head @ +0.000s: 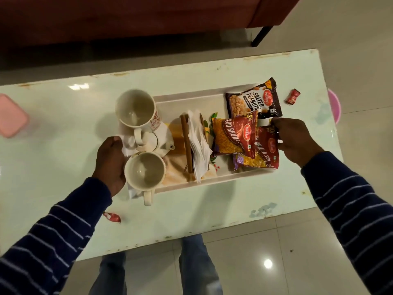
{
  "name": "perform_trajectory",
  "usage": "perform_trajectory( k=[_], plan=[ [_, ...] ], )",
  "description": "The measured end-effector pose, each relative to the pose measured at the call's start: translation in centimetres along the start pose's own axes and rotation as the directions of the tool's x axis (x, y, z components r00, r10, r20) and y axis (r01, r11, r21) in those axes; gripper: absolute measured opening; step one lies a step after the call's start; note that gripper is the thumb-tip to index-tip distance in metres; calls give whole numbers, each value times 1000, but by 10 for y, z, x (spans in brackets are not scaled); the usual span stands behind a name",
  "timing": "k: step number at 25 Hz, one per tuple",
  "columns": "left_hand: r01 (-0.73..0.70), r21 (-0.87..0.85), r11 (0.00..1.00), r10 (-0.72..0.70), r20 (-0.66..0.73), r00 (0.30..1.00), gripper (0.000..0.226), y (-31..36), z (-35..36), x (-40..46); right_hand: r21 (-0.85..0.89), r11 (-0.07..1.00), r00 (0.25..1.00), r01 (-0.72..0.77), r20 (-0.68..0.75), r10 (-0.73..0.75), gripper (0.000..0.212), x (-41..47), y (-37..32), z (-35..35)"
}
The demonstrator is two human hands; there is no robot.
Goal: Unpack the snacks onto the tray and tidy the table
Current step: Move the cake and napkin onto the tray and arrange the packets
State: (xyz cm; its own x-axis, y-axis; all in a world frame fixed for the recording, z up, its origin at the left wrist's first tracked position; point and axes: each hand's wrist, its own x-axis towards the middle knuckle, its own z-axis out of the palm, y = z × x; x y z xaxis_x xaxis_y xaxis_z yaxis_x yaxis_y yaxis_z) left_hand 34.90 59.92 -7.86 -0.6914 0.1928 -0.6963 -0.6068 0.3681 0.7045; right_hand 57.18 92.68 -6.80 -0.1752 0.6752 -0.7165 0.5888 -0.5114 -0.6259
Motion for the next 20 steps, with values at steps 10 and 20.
perform_trajectory(
  k=[10,20],
  plan=[
    [-62,244,968,91,-111,990,25,-16,2,19,-38,998,991,-57,116,61,21,31,21,20],
    [-39,209,977,60,-93,994,25,-21,4,28,-25,998,995,-59,83,61,23,42,30,27]
  ],
)
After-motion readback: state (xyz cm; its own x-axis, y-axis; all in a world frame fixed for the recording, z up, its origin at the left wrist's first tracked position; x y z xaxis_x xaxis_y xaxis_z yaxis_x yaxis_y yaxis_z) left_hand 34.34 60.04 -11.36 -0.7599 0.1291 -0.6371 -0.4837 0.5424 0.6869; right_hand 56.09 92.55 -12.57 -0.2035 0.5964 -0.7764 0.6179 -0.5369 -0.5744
